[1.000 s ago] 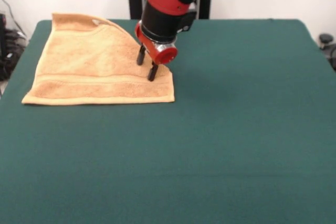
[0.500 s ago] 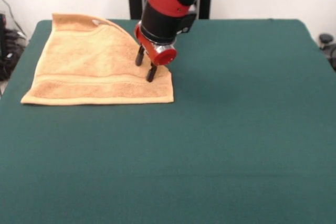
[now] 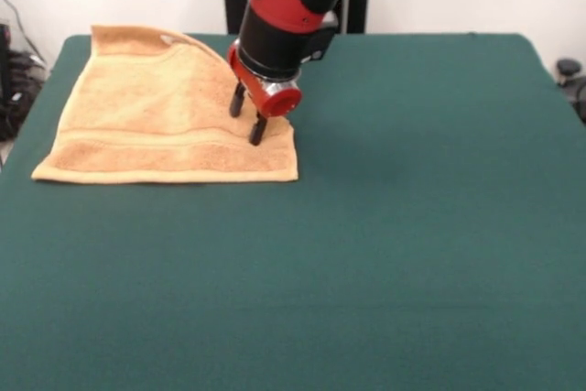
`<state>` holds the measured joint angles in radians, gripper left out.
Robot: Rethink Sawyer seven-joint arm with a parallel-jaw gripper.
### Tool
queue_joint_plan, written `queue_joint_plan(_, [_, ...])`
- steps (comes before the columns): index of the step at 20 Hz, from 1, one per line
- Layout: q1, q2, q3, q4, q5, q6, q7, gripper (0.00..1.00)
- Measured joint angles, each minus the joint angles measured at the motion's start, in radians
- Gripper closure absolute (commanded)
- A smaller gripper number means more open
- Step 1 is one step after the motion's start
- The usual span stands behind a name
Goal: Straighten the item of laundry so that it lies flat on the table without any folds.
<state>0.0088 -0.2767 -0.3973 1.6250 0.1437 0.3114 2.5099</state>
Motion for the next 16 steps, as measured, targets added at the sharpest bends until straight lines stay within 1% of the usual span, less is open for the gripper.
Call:
queue_joint_plan(5, [-0.005,0.018,-0.019,-0.047,-0.049,0.004,0.0,0.0])
queue_joint_plan(6, [-0.008,0.045,-0.047,-0.09,-0.056,-0.005,0.0,1.0])
queue_joint_plan(9, [-0.016,0.063,-0.055,-0.117,-0.058,-0.023,0.0,1.0])
queue_joint_plan(12, [-0.043,0.08,-0.069,-0.152,-0.074,-0.054,0.0,1.0])
queue_joint_plan(16, [-0.075,0.085,-0.069,-0.169,-0.094,-0.088,0.0,1.0])
